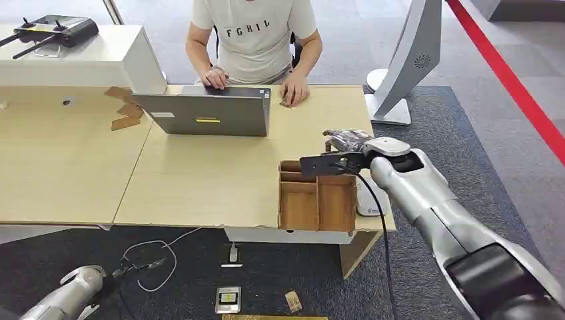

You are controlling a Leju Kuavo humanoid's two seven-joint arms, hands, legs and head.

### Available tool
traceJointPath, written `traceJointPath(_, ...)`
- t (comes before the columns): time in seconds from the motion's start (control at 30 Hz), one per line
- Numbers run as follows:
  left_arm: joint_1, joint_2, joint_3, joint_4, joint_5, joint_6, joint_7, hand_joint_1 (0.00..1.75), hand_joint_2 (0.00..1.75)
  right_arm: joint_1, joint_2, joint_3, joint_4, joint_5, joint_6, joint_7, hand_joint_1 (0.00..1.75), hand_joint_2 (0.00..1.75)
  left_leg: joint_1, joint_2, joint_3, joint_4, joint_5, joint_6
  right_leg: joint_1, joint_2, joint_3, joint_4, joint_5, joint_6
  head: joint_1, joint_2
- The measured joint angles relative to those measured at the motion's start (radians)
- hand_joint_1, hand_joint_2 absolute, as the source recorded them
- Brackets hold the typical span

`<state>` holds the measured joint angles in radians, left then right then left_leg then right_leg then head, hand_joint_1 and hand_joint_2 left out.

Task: Pass the card to the sensor for recognition and then transmit it.

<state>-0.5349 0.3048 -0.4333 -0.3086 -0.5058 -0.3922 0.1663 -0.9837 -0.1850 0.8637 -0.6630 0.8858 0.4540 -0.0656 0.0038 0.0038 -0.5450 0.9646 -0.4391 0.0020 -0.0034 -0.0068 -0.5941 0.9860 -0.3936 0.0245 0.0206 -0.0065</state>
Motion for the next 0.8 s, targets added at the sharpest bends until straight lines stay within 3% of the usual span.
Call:
traceJointPath(0.57, 0.007, 0.001, 0.027, -0.001, -0.018, -0.005, 0.0, 0.0, 1.75, -0.011, 0.05, 0.0, 0.035, 0.015, -0.022, -0.024, 1.75, 1.75, 0.0, 0.0, 0.0, 0.0, 0.0, 0.0, 0.0, 0.0, 0.0, 0.0, 0.0, 0.0, 0.0, 0.0)
traceJointPath(0.8, 0.008, 0.001, 0.046, -0.001, -0.036, -0.019, 0.0, 0.0, 1.75, -0.013, 0.068, -0.004, 0.058, 0.019, -0.068, -0.044, 1.75, 1.75, 0.0, 0.0, 0.0, 0.0, 0.0, 0.0, 0.0, 0.0, 0.0, 0.0, 0.0, 0.0, 0.0, 0.0)
